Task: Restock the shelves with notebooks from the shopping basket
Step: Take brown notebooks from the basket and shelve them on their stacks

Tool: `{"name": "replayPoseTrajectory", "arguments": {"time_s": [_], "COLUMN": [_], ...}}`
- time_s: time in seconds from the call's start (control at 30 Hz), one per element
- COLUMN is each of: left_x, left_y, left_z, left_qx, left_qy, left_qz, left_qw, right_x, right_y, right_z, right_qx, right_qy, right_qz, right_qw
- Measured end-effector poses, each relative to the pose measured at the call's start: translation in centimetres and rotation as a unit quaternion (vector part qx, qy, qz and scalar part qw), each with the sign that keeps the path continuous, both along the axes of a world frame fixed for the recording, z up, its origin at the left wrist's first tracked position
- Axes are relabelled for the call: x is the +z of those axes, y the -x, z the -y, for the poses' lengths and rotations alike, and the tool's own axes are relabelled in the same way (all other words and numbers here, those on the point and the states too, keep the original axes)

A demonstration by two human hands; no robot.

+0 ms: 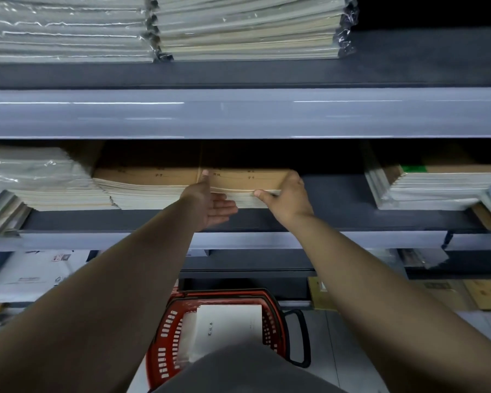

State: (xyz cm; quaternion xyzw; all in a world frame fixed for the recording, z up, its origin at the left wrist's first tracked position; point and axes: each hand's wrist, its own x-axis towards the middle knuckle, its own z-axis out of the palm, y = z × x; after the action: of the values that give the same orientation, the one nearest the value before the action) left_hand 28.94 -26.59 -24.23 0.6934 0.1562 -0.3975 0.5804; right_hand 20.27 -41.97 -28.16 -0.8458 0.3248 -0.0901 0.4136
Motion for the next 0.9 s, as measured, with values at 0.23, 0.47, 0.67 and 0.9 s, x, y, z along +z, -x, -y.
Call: {"name": "replayPoseTrajectory", "arguments": {"time_s": [0.23,0.47,0.67,0.9], "left_x": [-0.1,1.6,1.7,1.9], "left_y": [3.0,5.0,6.9,8.7], "left_z": [-2.6,-4.7,-7.4,-12.1], "left_qx": [-0.013,0.002,0.001,-0.011], "left_qy": [0.184,0.211,0.234,0.244], "left_qz": [-0.001,0.028,0.028,0.039], "left_qw": [0.983,0.977,0.972,0.969], "right_x": [1.4,3.9,4.9,5.7], "right_y": [2.6,4.6,6.7,9.0], "right_z": [0.4,-1.9,-5.3,-10.3], "right_qx": [-0.060,-0.068,-0.073,-0.075], "right_qy": [-0.095,-0.155,-0.157,-0.182], "right_qz": [0.046,0.061,0.055,0.075], "right_qw": [0.993,0.984,0.983,0.978]}}
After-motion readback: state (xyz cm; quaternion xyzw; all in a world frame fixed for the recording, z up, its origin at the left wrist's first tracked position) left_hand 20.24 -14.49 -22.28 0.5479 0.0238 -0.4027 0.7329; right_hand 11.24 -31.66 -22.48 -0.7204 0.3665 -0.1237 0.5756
